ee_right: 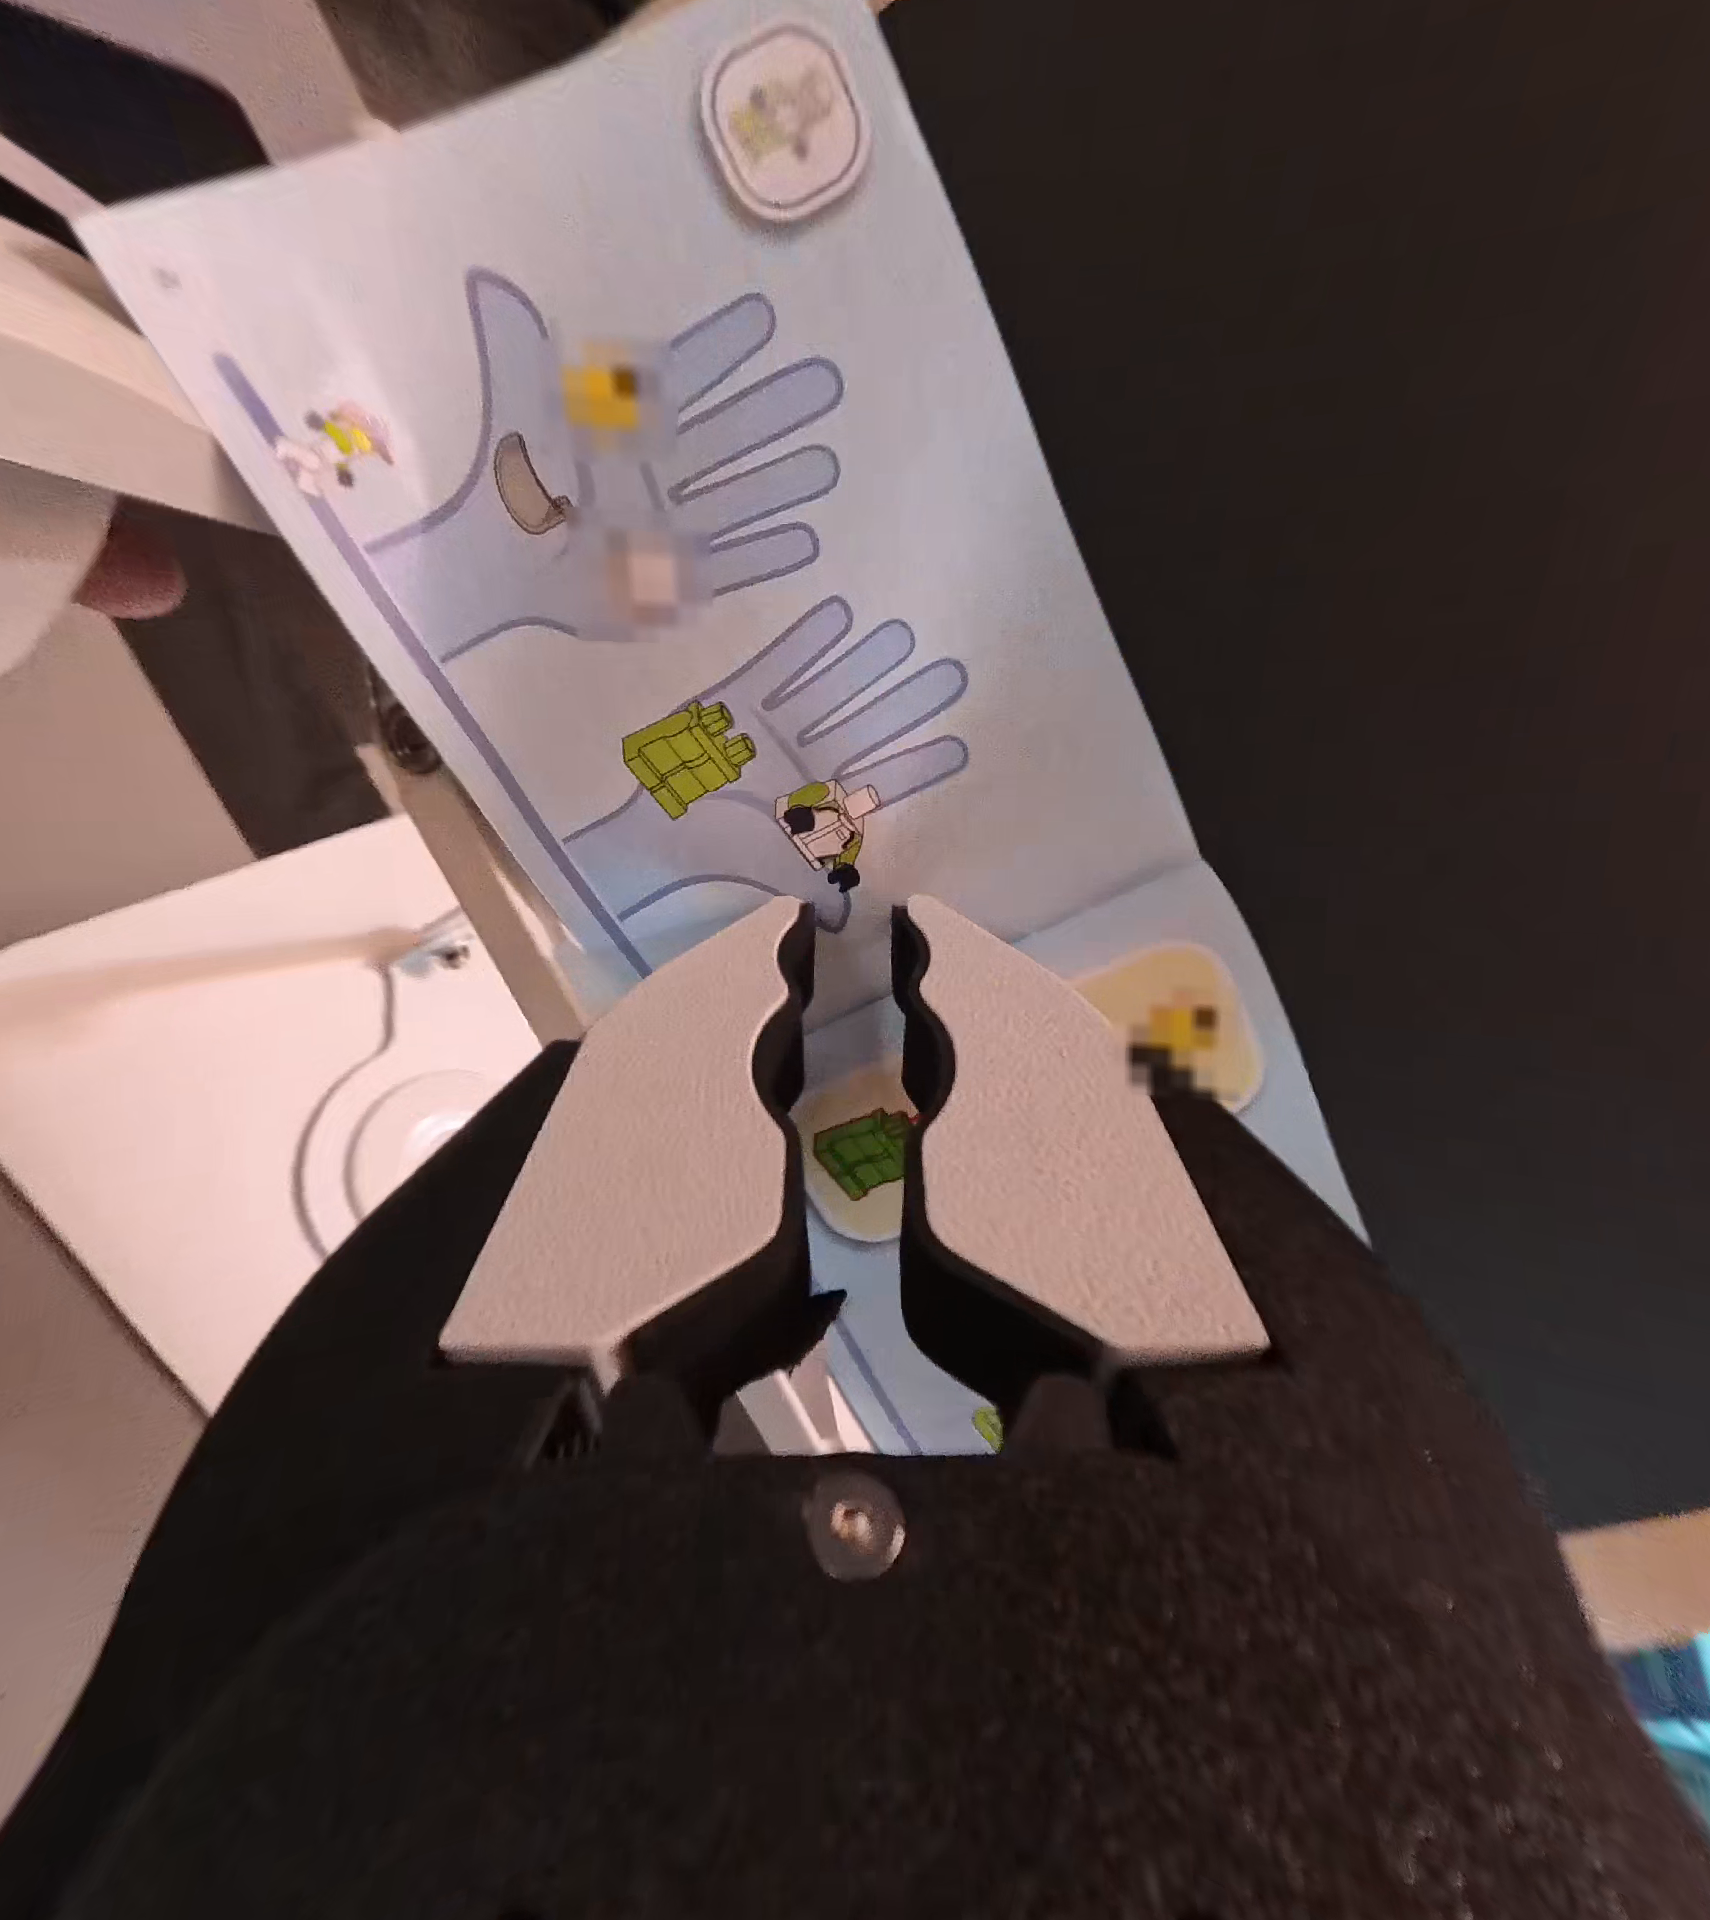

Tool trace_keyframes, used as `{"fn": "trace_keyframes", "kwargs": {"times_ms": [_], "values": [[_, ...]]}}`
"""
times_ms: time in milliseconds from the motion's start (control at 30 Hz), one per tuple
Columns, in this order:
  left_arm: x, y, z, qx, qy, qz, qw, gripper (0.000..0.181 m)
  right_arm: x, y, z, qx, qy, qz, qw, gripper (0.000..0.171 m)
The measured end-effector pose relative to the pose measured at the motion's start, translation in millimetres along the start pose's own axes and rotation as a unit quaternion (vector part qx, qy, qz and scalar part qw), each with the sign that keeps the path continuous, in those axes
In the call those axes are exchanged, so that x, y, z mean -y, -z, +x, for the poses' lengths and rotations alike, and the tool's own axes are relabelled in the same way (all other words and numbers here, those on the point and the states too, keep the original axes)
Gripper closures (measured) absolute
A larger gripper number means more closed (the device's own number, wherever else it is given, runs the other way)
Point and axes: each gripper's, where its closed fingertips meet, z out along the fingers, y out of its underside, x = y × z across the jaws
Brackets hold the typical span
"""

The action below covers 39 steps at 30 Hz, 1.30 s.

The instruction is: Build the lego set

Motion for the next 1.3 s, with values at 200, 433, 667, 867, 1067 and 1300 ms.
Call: {"fn": "trace_keyframes", "kwargs": {"times_ms": [200, 433, 667, 867, 1067, 1300], "values": [[-1, 2, -1, -0.041, 0.101, 0.043, 0.993, 0.175, -1, -2, 0, -0.049, 0.023, -0.054, 0.997, 0.157], [-7, 6, -3, -0.099, 0.241, 0.111, 0.959, 0.177, 4, 1, 0, -0.053, 0.048, -0.095, 0.993, 0.145], [-7, 9, -2, -0.112, 0.271, 0.135, 0.946, 0.178, 9, -4, -5, -0.071, 0.081, -0.098, 0.989, 0.149], [-2, 11, 3, -0.089, 0.209, 0.141, 0.964, 0.179, 10, -5, -8, -0.074, 0.153, -0.068, 0.983, 0.153], [2, 11, 5, -0.069, 0.168, 0.161, 0.97, 0.179, 11, -4, -7, -0.055, 0.146, -0.047, 0.987, 0.151], [-2, 11, 2, -0.068, 0.186, 0.165, 0.966, 0.178, 14, 2, -14, -0.015, 0.107, -0.095, 0.99, 0.142]]}}
